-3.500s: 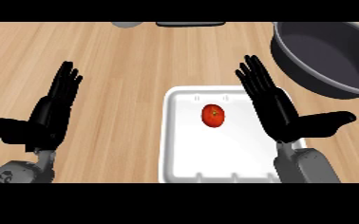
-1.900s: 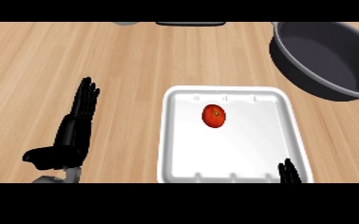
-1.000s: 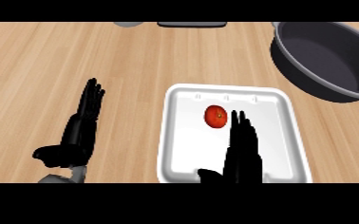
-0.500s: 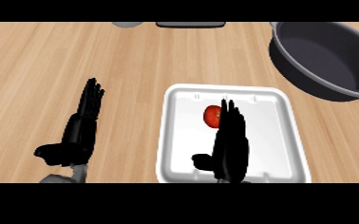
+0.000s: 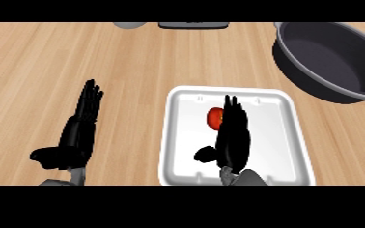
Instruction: Pick the tomato from the tray and place it in the pot
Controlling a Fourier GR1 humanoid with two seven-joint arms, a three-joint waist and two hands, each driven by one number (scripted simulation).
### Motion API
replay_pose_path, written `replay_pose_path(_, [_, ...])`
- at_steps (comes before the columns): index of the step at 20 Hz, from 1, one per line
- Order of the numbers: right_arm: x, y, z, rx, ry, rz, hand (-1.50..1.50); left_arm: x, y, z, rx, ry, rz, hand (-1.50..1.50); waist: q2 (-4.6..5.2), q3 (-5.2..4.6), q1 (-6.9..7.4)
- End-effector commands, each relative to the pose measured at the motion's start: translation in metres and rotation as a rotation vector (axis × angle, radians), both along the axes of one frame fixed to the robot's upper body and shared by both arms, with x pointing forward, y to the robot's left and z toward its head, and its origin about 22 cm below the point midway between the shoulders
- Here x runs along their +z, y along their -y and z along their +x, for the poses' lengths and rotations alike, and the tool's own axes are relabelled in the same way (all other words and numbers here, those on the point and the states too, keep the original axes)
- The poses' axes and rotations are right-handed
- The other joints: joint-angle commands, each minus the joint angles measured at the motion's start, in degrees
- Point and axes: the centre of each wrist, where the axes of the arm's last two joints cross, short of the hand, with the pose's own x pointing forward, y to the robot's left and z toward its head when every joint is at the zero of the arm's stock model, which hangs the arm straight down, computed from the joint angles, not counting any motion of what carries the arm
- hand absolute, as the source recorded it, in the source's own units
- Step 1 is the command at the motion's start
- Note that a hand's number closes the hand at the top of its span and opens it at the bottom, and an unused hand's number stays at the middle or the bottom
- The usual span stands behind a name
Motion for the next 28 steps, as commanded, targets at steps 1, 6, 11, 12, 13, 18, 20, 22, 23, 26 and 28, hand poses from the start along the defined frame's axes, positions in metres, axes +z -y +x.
replay_pose_path(1, [-0.003,0.000,0.010,0.014,0.021,-0.016,1.50,0.010,0.013,0.013,0.009,0.024,0.003,0.00,0.31,0.13,-0.04])
replay_pose_path(6, [-0.011,0.002,0.009,-0.020,0.185,-0.139,1.50,0.003,-0.003,0.013,0.003,0.007,-0.002,0.00,0.30,0.11,-0.15])
replay_pose_path(11, [-0.016,0.002,0.003,-0.006,0.161,-0.188,1.50,-0.006,0.004,0.007,0.010,-0.012,-0.012,0.00,0.30,0.11,-0.12])
replay_pose_path(12, [-0.017,0.009,0.011,-0.002,0.188,-0.179,1.50,-0.005,-0.008,-0.006,0.005,0.004,0.000,0.00,0.29,0.12,0.03])
replay_pose_path(13, [-0.012,-0.002,-0.005,-0.002,0.200,-0.173,1.50,0.019,0.005,0.012,-0.017,-0.001,-0.006,0.00,0.26,0.12,-0.12])
replay_pose_path(18, [0.047,0.060,0.118,-0.281,-0.059,-0.102,1.50,0.016,0.017,0.007,-0.066,0.049,-0.001,0.00,2.65,0.17,4.35])
replay_pose_path(20, [0.056,0.086,0.137,-0.340,-0.107,-0.139,1.50,0.019,0.021,0.010,-0.084,0.056,-0.008,0.00,3.44,0.17,5.48])
replay_pose_path(22, [0.081,0.107,0.161,-0.401,-0.107,-0.172,1.50,0.016,0.022,0.008,-0.106,0.049,-0.011,0.00,3.56,0.10,6.92])
replay_pose_path(23, [0.090,0.103,0.170,-0.396,-0.111,-0.194,1.50,0.023,0.028,0.016,-0.138,0.062,0.006,0.00,3.87,0.15,6.93])
replay_pose_path(26, [0.116,0.123,0.193,-0.476,-0.054,-0.280,1.50,0.019,0.032,0.015,-0.136,0.063,0.005,0.00,3.79,0.11,8.26])
replay_pose_path(28, [0.155,0.132,0.209,-0.496,0.010,-0.295,1.50,0.019,0.034,0.015,-0.155,0.058,0.009,0.00,3.50,0.11,8.46])
